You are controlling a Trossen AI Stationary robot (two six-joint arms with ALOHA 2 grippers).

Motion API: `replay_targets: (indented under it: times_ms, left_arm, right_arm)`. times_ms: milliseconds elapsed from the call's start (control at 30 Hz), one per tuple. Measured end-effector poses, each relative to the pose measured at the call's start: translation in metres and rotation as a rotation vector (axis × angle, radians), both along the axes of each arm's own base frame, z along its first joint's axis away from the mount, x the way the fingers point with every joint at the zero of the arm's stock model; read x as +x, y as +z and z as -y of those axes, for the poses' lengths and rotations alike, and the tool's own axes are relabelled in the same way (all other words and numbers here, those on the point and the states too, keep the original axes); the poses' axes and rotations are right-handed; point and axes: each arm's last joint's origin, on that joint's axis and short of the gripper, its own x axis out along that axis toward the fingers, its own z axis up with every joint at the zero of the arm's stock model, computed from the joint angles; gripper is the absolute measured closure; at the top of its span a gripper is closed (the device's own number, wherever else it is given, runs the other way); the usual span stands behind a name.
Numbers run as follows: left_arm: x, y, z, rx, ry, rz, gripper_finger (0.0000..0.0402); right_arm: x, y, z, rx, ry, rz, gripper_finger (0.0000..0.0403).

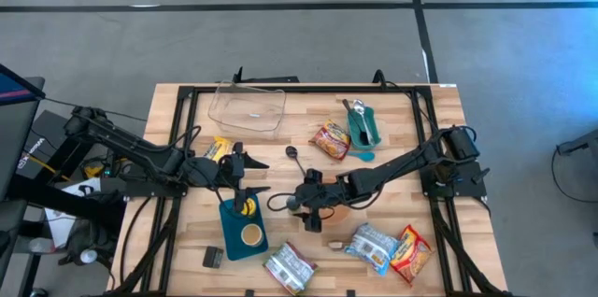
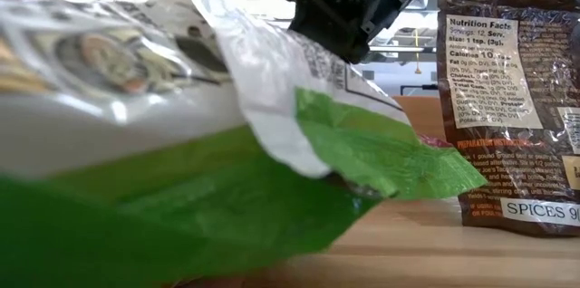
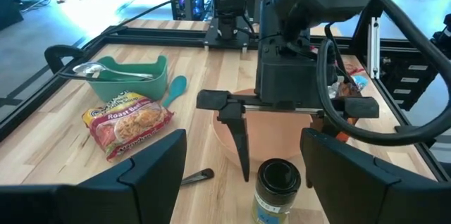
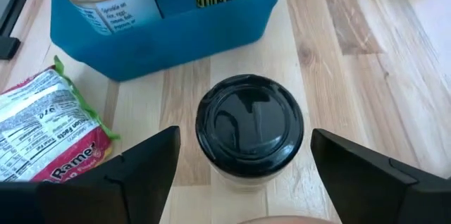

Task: Pick & Place Food Item
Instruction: Put the green seasoning bottle into the blue bin

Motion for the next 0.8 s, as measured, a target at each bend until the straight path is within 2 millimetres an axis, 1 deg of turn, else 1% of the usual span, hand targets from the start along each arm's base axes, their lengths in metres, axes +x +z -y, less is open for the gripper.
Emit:
replay_targets:
  times_ms: [233, 467, 800]
  left_arm:
    - [0.0, 0.0, 0.0, 0.0, 0.0, 0.0, 0.0128]
    - [0.0, 0.0, -0.0001, 0.002, 0.004, 0.001, 0.0128]
    - [0.0, 0.0, -0.0001, 0.001, 0.004, 0.001, 0.0128]
  right_arm:
    - [-0.0001, -0.0001, 0.0, -0.002, 0.001, -0.001, 0.009]
    - [0.0008, -0.0006, 0.0051, 0.001, -0.016, -0.008, 0.009]
    - [-0.0003, -0.0007, 0.0016, 0.002, -0.008, -0.01, 0.009]
